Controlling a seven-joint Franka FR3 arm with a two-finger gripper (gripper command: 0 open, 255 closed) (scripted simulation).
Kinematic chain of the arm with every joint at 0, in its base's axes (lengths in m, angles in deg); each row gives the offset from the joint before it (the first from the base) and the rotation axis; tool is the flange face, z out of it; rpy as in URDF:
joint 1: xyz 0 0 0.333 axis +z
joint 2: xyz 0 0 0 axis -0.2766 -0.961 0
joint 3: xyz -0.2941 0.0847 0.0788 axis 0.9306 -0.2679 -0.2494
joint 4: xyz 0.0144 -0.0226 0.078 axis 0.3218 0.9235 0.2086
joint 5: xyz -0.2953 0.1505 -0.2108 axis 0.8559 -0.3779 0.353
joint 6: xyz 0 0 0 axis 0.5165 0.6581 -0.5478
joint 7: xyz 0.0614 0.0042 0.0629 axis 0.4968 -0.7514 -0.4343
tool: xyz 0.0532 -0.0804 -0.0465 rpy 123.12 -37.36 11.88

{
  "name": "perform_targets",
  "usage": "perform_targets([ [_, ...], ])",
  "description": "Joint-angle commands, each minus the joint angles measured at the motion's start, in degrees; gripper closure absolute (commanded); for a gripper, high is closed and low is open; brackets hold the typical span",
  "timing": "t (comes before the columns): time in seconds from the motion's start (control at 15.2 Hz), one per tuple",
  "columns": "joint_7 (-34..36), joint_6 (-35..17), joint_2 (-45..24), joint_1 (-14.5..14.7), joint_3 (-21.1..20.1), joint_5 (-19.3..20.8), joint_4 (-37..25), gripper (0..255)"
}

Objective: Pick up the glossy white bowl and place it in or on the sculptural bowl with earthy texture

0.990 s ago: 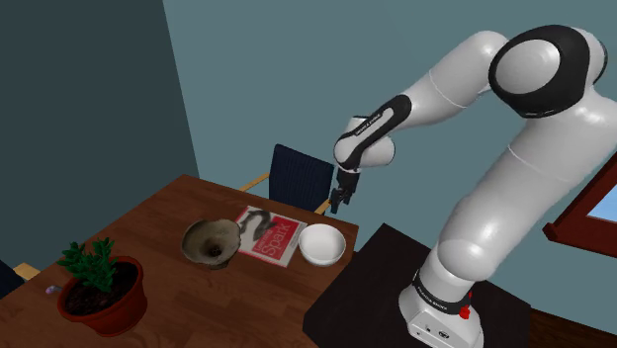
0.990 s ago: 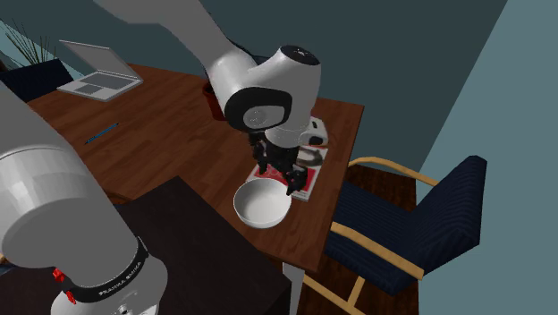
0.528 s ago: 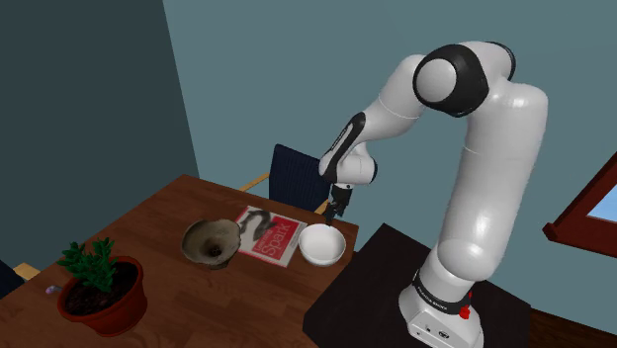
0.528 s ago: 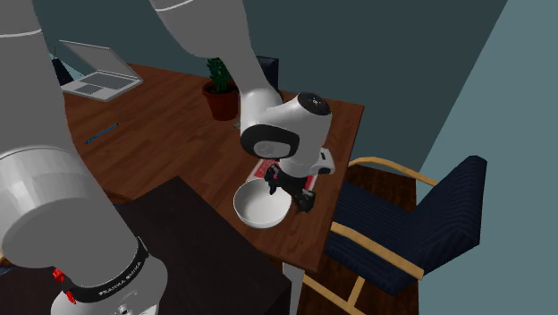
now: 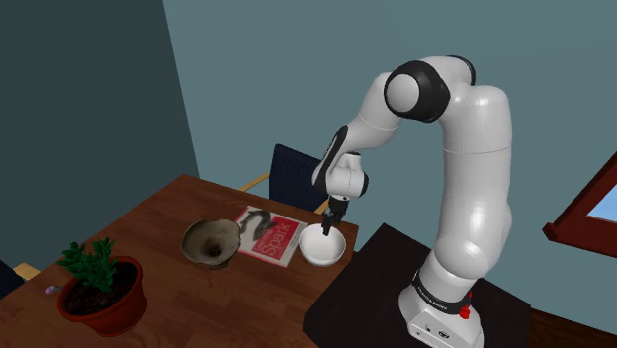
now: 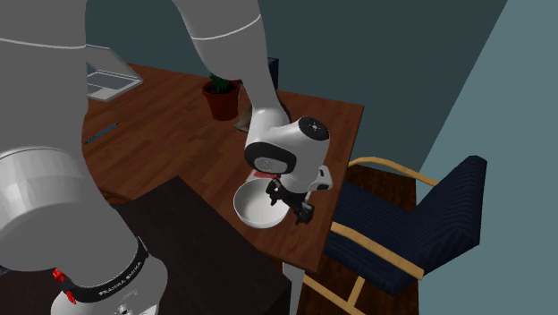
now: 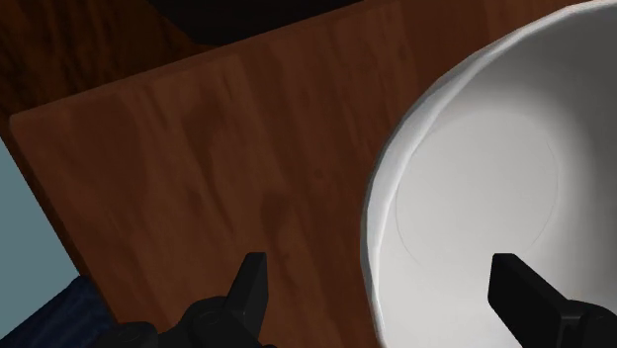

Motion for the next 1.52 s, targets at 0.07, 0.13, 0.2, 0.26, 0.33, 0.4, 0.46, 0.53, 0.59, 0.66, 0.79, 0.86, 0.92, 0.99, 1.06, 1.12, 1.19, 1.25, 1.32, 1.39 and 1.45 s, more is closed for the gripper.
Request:
perform_targets([
  [0.07,-1.72,-1.53,-2.16,-0.97,-1.69,-2.22,-0.67,0],
  [0.13,-1.71,-1.53,-2.16,-0.97,-1.69,-2.21,-0.66,0],
  [0.2,-1.71,-1.53,-2.16,-0.97,-1.69,-2.21,-0.67,0],
  [0.26,-1.71,-1.53,-2.16,-0.97,-1.69,-2.21,-0.67,0],
  [0.33,-1.71,-1.53,-2.16,-0.97,-1.69,-2.21,-0.67,0],
  [0.4,-1.71,-1.53,-2.16,-0.97,-1.69,-2.21,-0.67,0],
  [0.46,-1.71,-1.53,-2.16,-0.97,-1.69,-2.21,-0.67,0],
  [0.53,-1.7,-1.52,-2.15,-0.97,-1.68,-2.2,-0.67,0],
  [0.59,-1.7,-1.52,-2.15,-0.97,-1.68,-2.2,-0.67,255],
  [0.66,-1.7,-1.52,-2.15,-0.97,-1.68,-2.2,-0.67,255],
  [0.79,-1.7,-1.52,-2.15,-0.97,-1.68,-2.2,-0.67,255],
  [0.86,-1.7,-1.52,-2.15,-0.97,-1.68,-2.2,-0.67,255],
  [0.92,-1.7,-1.52,-2.15,-0.97,-1.68,-2.2,-0.67,255],
  [0.99,-1.71,-1.52,-2.15,-0.97,-1.68,-2.2,-0.67,255],
  [1.06,-1.7,-1.52,-2.13,-0.97,-1.68,-2.2,-0.65,255],
  [1.12,-1.69,-1.51,-2.13,-0.96,-1.67,-2.19,-0.65,255],
  [1.19,-1.71,-1.53,-2.16,-0.97,-1.69,-2.22,-0.67,255],
  [1.25,-0.96,-0.98,-1.18,-0.48,-1.06,-1.4,-0.26,255],
  [1.32,-0.19,-0.42,-0.21,0.01,-0.42,-0.57,0.14,255],
  [1.39,0.59,0.14,0.77,0.49,0.22,0.3,0.52,255],
  [1.45,1.39,0.7,1.74,0.96,0.85,1.19,0.89,255],
])
